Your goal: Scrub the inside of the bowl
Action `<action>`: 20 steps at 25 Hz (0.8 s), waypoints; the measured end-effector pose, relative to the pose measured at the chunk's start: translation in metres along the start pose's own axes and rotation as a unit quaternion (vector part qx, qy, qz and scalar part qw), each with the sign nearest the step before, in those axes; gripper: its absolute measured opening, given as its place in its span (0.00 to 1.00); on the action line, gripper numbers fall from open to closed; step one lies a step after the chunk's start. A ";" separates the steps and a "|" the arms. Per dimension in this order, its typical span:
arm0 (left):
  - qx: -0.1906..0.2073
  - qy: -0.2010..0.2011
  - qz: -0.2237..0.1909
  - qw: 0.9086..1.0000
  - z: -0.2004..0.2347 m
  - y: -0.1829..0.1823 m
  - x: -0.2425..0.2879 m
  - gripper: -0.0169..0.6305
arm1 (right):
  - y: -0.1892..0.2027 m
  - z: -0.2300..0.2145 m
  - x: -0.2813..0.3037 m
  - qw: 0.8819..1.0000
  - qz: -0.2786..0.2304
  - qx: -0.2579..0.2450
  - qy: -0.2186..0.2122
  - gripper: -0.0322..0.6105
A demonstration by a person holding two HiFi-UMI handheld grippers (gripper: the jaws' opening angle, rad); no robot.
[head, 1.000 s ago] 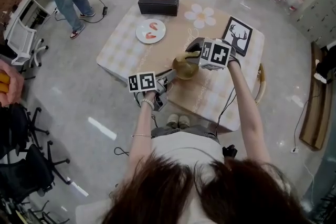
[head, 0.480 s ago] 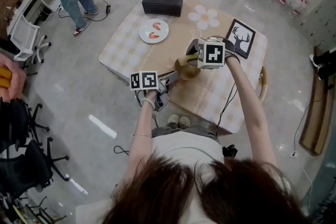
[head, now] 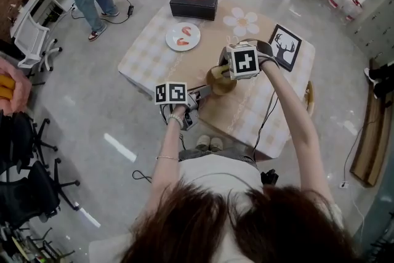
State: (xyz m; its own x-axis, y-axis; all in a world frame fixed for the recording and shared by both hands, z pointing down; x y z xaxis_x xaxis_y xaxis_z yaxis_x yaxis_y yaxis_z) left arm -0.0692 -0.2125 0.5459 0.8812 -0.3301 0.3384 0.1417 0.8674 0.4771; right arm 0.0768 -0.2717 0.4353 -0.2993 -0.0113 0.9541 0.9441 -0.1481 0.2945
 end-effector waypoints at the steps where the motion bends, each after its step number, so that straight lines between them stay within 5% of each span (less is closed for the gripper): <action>1: -0.001 -0.001 -0.001 1.000 0.000 0.000 0.000 0.21 | -0.001 0.000 0.000 1.000 0.002 -0.004 -0.002 0.19; 20: -0.018 -0.004 0.000 1.000 0.004 0.000 0.005 0.20 | -0.019 -0.008 0.014 0.994 0.055 -0.085 -0.031 0.19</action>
State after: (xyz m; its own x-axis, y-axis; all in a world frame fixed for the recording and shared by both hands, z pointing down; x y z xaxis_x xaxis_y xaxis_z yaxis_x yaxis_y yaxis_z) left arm -0.0665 -0.2152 0.5506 0.8780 -0.3327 0.3442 0.1580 0.8801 0.4477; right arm 0.0539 -0.2770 0.4428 -0.1808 0.0239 0.9832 0.9323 -0.3143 0.1791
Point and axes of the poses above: the fingertips, and each gripper's own axes: x forward along the fingers, z to its left, y out of its underside, the point moved 10 cm from there along -x, backward along the fingers, and after that the axes turned 7 degrees about x, right-handed, at the moved point
